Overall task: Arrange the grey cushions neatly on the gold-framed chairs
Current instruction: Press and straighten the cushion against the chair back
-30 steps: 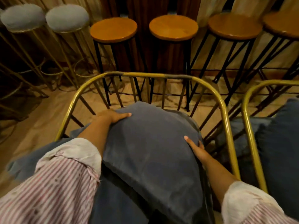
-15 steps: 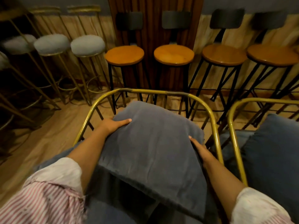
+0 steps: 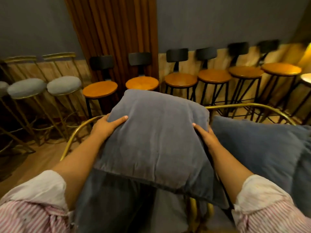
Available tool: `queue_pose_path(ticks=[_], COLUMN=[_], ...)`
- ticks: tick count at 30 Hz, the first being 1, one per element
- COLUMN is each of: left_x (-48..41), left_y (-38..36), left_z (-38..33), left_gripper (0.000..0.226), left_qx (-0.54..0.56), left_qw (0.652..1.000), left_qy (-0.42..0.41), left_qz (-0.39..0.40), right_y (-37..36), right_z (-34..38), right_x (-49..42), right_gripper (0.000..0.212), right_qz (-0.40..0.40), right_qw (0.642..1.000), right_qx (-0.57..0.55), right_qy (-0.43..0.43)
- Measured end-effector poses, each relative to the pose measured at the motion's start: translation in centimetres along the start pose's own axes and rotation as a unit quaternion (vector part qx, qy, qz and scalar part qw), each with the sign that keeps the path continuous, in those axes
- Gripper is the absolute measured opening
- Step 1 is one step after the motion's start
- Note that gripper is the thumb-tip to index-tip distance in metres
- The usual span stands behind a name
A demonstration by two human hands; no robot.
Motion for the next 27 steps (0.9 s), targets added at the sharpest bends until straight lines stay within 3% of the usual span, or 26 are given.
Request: queue_pose_path(ticks=[2,8,16,20,24,27], left_x=[1.4,6.6,11.2,11.8,14.9,14.8], left_y=[-3.6,-16.5,-32.8,-37.9,-44.2,-47.2], left_z=[-1.6,-6.8,-8.5,-7.7,-4.8,-3.5], left_gripper=[0.096,0.083,0.1,0.1,0.133,0.129], left_qx=[0.017,0.087,0.13,0.067,-0.119,-0.21], left_qw=[0.999,0.991,0.977,0.978,0.927,0.915], left_qy=[-0.005,-0.008,0.017,0.021,0.041,0.042], left_qz=[0.026,0.097,0.17,0.196,0.353,0.342], right_y=[4.9,18.5,30.5,30.7,29.7,28.9], right_z=[0.8,3.9,6.3,4.1,1.2,0.7], right_x=[-1.0,-5.5,-14.3,-18.2,-20.5,-21.7], right_gripper=[0.102,0.109,0.101,0.114,0.112,0.108], right_qz=[-0.035,-0.085,-0.129,-0.109,-0.139,-0.152], right_qw=[0.999,0.993,0.983,0.974,0.916,0.898], right_qx=[0.002,0.003,0.1,0.194,0.371,0.406], right_qy=[0.021,0.079,0.089,0.048,0.065,0.08])
Point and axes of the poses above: each hand's wrist, its own x-axis away from the middle knuckle, its own y-axis out of the back of the hand, z = x × y, the point moved 8 cm from there along -x, towards the middle knuckle, and after that the axes turned 15 degrees about -z, right-handed, at the moved point
